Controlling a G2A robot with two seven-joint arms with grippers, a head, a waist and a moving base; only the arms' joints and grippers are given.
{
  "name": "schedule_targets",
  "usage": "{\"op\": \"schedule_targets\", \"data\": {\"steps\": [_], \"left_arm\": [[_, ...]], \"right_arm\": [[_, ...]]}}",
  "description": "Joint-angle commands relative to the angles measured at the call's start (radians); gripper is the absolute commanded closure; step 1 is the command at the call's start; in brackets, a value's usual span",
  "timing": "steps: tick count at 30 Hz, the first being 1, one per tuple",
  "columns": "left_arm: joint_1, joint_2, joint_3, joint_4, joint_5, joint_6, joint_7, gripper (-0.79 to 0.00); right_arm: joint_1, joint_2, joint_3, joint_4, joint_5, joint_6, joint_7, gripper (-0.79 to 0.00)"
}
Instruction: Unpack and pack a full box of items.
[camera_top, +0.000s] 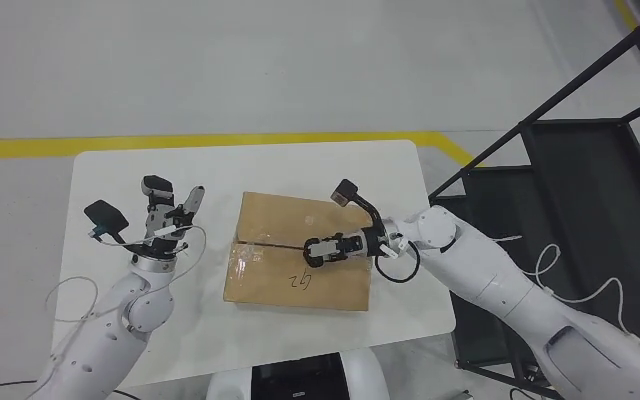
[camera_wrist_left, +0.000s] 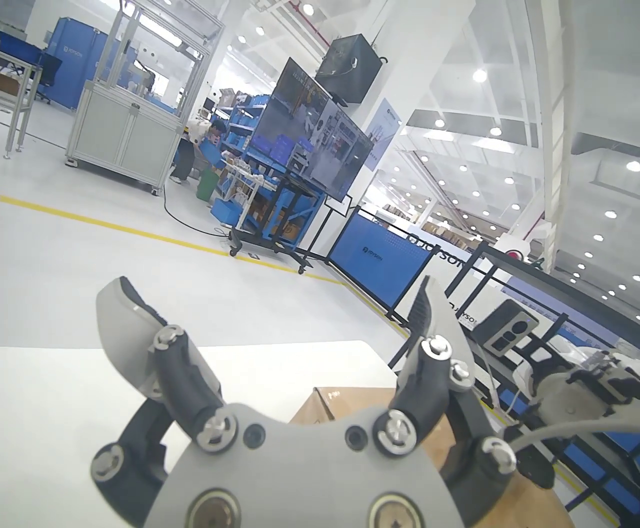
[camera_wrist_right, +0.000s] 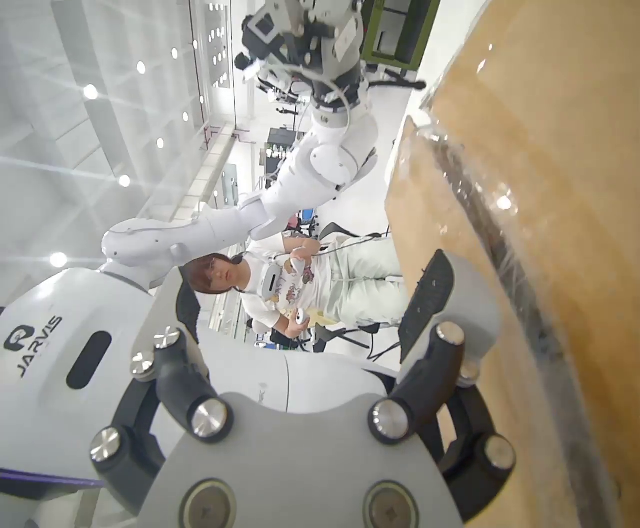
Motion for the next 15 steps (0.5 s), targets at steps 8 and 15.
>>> {"op": "schedule_targets", "data": {"steps": [8, 15], "left_arm": [[-0.014, -0.037, 0.003, 0.024, 0.063, 0.051, 0.049, -0.785], [0.001, -0.053, -0.015, 0.023, 0.087, 0.047, 0.054, -0.785]], "right_arm": [[-0.094, 0.040, 0.108, 0.009, -0.032, 0.046, 0.041, -0.785], [-0.108, 0.021, 0.087, 0.032, -0.064, 0.057, -0.005, -0.785]]}}
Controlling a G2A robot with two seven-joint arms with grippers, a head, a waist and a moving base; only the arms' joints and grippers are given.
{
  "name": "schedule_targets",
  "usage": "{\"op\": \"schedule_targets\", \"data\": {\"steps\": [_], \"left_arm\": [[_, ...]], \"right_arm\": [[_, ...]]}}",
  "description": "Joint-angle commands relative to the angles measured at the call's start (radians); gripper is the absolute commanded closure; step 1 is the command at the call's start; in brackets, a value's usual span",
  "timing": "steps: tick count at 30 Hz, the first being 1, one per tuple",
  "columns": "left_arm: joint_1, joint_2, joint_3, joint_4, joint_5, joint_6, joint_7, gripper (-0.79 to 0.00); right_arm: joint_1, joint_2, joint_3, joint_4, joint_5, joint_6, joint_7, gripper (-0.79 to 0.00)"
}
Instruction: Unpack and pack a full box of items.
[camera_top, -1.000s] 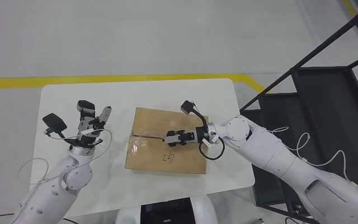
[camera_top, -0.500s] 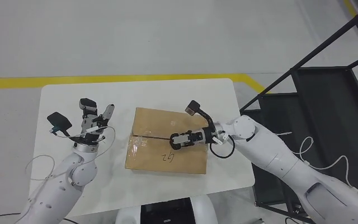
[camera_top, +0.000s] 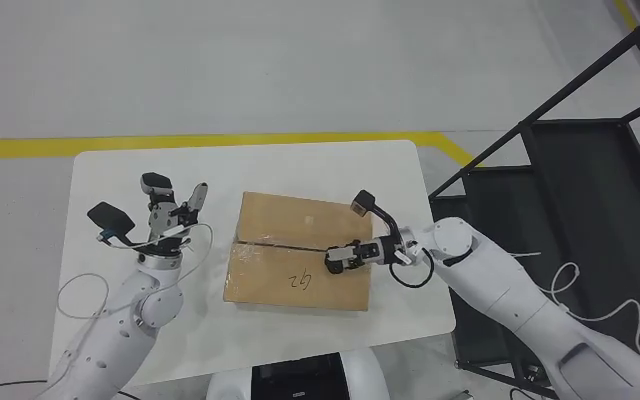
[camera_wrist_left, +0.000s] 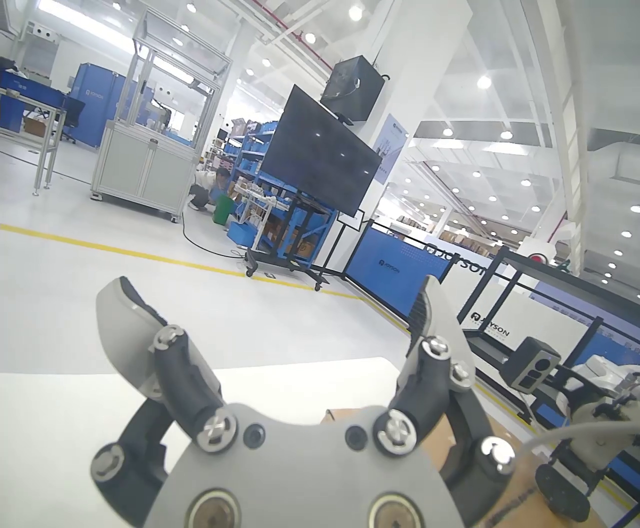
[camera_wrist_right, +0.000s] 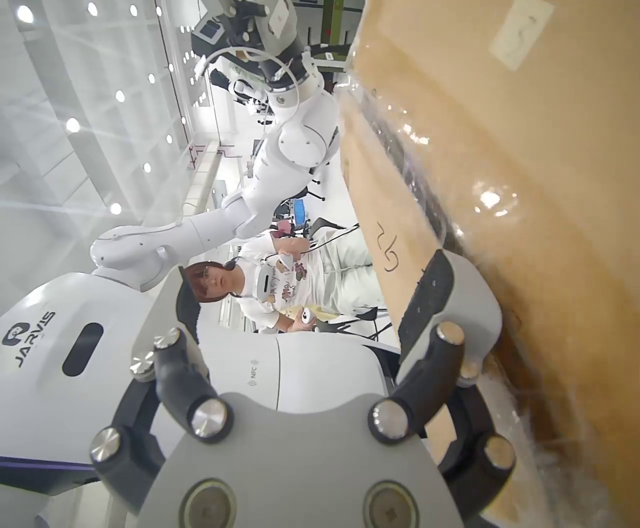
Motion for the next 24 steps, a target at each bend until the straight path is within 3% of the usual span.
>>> {"op": "schedule_targets", "data": {"steps": [1, 8, 15, 24], "left_arm": [[0.006, -0.003, -0.010, -0.003, 0.007, -0.003, 0.000, -0.785], [0.030, -0.013, -0.047, -0.009, 0.018, -0.021, -0.010, -0.785], [0.051, -0.024, -0.076, -0.013, 0.032, -0.036, -0.020, -0.785], [0.082, -0.033, -0.122, -0.031, 0.058, -0.053, -0.030, -0.785]], "right_arm": [[0.004, -0.007, -0.007, 0.008, -0.005, -0.001, 0.000, -0.785], [-0.024, 0.005, 0.068, 0.003, 0.040, -0.067, 0.049, -0.785], [-0.075, 0.018, 0.123, 0.033, -0.015, -0.053, 0.008, -0.785], [-0.020, -0.029, 0.044, 0.008, -0.009, -0.044, -0.011, -0.785]]}}
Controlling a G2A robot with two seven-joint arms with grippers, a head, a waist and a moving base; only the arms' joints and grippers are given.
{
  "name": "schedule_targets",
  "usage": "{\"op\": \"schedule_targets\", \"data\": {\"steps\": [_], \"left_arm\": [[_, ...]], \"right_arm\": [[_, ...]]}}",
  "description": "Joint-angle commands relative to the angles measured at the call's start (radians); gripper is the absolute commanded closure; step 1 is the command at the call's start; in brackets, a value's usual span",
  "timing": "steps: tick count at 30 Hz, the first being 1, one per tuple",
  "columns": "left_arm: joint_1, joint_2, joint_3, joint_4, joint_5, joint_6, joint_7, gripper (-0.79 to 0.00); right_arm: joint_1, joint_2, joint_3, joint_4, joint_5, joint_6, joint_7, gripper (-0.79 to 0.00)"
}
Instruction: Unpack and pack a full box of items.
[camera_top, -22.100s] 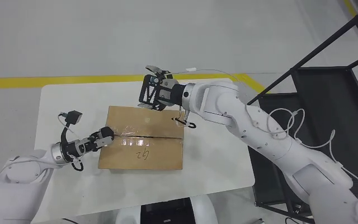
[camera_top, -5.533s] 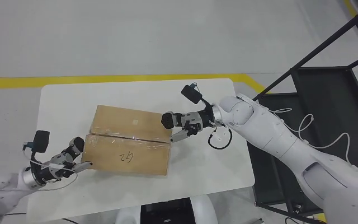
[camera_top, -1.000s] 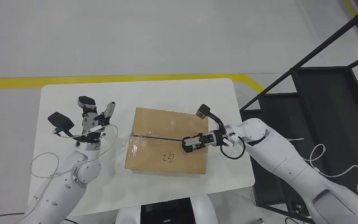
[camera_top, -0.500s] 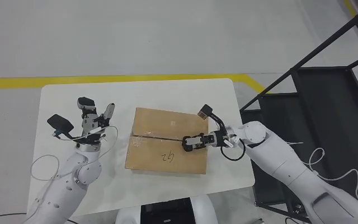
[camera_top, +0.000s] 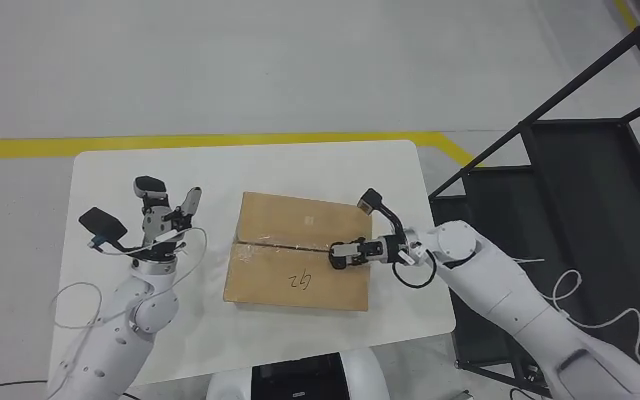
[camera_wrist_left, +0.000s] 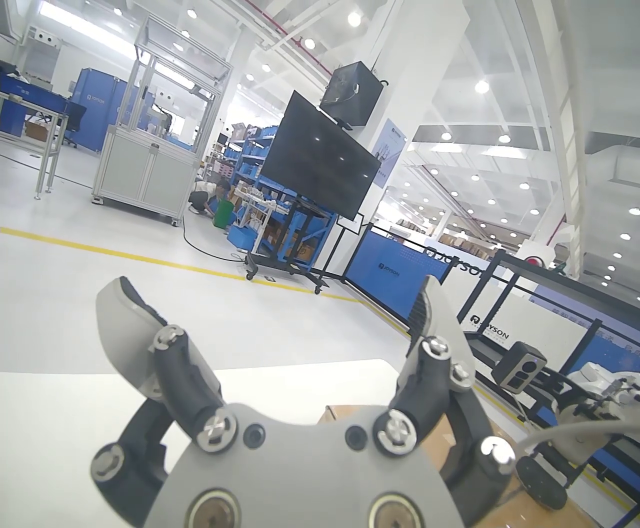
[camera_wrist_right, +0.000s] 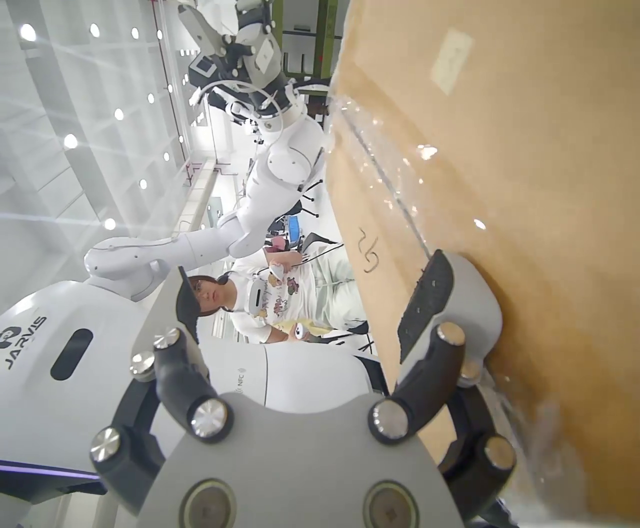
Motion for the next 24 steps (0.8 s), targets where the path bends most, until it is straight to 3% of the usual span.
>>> {"op": "schedule_targets", "data": {"steps": [1, 11, 24], "left_arm": [[0.008, -0.002, -0.011, -0.004, 0.004, -0.004, -0.002, -0.785], [0.047, -0.011, -0.069, -0.013, 0.020, -0.027, -0.006, -0.785], [0.090, -0.024, -0.134, -0.025, 0.027, -0.047, -0.017, -0.785]], "right_arm": [[0.027, -0.016, -0.027, 0.003, 0.006, -0.003, -0.003, -0.785], [0.180, -0.131, -0.186, 0.140, 0.044, -0.045, -0.085, -0.785], [0.295, -0.246, -0.289, 0.244, 0.079, -0.071, -0.050, -0.785]]}}
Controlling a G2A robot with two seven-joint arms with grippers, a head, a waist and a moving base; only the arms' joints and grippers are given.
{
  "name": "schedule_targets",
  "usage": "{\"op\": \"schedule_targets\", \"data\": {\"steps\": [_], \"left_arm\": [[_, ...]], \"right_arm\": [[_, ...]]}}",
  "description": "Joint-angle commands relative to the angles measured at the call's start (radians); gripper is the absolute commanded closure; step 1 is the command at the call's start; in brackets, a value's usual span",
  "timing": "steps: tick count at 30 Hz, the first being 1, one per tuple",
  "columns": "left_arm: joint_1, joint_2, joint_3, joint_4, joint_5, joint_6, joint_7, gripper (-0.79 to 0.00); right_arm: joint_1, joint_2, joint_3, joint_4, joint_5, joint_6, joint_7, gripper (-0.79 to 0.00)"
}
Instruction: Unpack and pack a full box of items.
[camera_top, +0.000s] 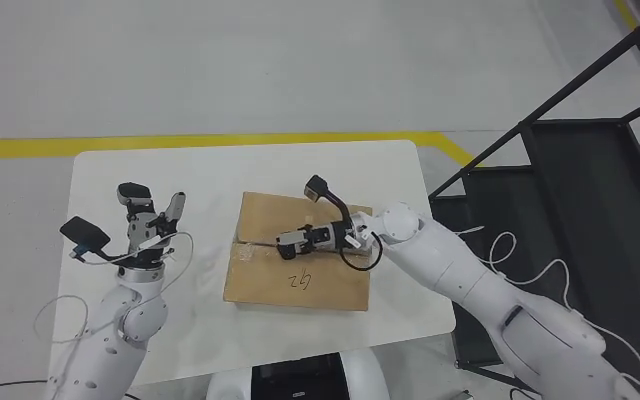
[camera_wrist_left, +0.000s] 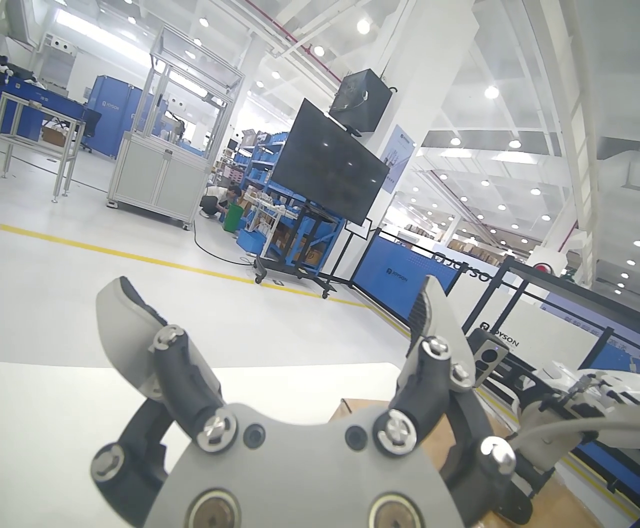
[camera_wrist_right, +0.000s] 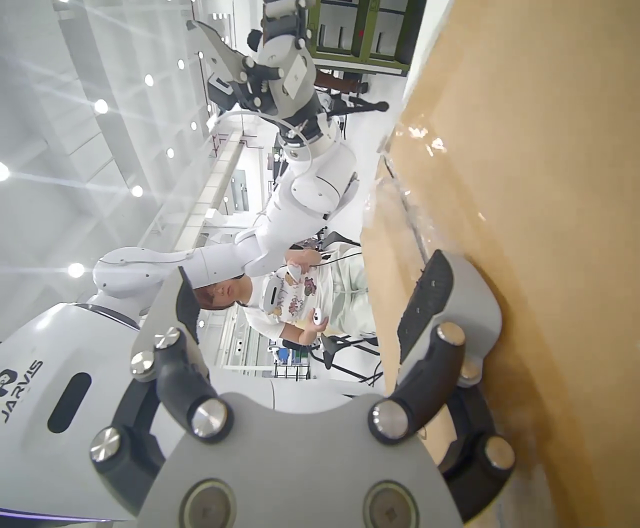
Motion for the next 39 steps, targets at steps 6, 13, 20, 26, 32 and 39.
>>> {"op": "schedule_targets", "data": {"steps": [6, 13, 20, 26, 32, 39], "left_arm": [[0.023, -0.004, -0.051, -0.013, 0.005, -0.008, -0.001, -0.785], [0.053, -0.010, -0.090, -0.024, 0.007, -0.017, -0.007, -0.785], [0.072, -0.017, -0.118, -0.036, 0.012, -0.024, -0.020, -0.785], [0.078, -0.025, -0.128, -0.044, 0.016, -0.033, -0.034, -0.785], [0.079, -0.033, -0.137, -0.040, 0.021, -0.042, -0.043, -0.785], [0.075, -0.043, -0.147, -0.039, 0.026, -0.051, -0.057, -0.785]], "right_arm": [[0.059, -0.071, -0.058, 0.047, -0.009, -0.001, -0.024, -0.785], [0.102, -0.146, -0.110, 0.147, -0.005, -0.016, -0.026, -0.785], [0.138, -0.202, -0.119, 0.200, 0.020, -0.050, -0.007, -0.785], [0.159, -0.242, -0.120, 0.239, 0.033, -0.069, 0.014, -0.785], [0.172, -0.277, -0.120, 0.290, 0.033, -0.079, 0.026, -0.785], [0.189, -0.314, -0.123, 0.380, -0.002, -0.072, 0.011, -0.785]]}}
